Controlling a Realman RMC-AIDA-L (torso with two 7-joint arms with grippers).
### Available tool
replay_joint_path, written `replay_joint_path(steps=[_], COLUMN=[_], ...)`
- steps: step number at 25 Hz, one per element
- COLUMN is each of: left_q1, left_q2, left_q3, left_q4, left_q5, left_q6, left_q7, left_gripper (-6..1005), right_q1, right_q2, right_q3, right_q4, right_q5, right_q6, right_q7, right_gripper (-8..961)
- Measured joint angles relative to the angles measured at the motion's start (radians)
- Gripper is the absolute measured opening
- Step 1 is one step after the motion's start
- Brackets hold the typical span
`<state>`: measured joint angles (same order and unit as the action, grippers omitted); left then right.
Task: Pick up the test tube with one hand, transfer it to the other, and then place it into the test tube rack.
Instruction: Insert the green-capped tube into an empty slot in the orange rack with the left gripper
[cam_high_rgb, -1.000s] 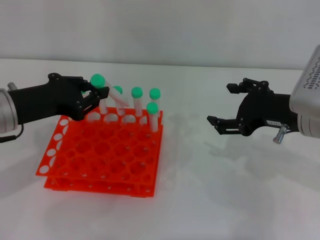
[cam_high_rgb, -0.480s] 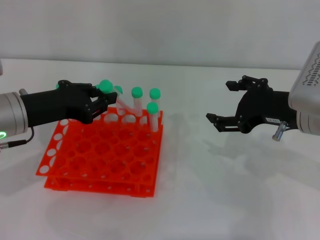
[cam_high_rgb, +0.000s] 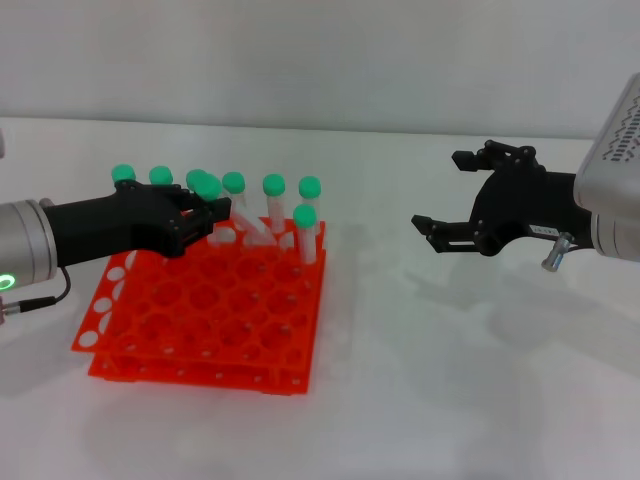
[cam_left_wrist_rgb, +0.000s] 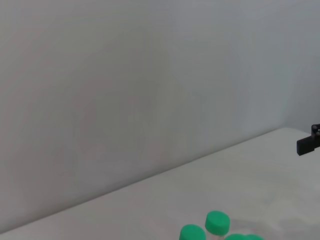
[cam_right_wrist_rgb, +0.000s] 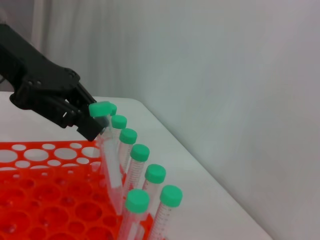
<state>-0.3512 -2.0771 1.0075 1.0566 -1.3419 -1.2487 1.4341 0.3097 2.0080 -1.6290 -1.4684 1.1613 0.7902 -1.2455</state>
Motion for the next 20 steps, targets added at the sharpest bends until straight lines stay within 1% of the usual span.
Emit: replay_joint_path(steps=[13, 20], left_q1=[-0.007, -0.015], left_q2=[-0.001, -0.001], left_q3=[0.002, 0.002], left_q4=[-0.013, -0.044], left_q5=[0.025, 0.035], left_q6=[0.003, 0.012], left_q7=[-0.024, -0.024], left_gripper=[206, 206], right_q1=[0.003, 0.005], right_q2=[0.000, 0.000], right_q3=[0.000, 0.000], right_q4=[0.011, 0.014], right_q5=[-0.001, -0.002], right_q6=[-0.004, -0.005], right_q7=[0.000, 0.000], right_gripper=[875, 875])
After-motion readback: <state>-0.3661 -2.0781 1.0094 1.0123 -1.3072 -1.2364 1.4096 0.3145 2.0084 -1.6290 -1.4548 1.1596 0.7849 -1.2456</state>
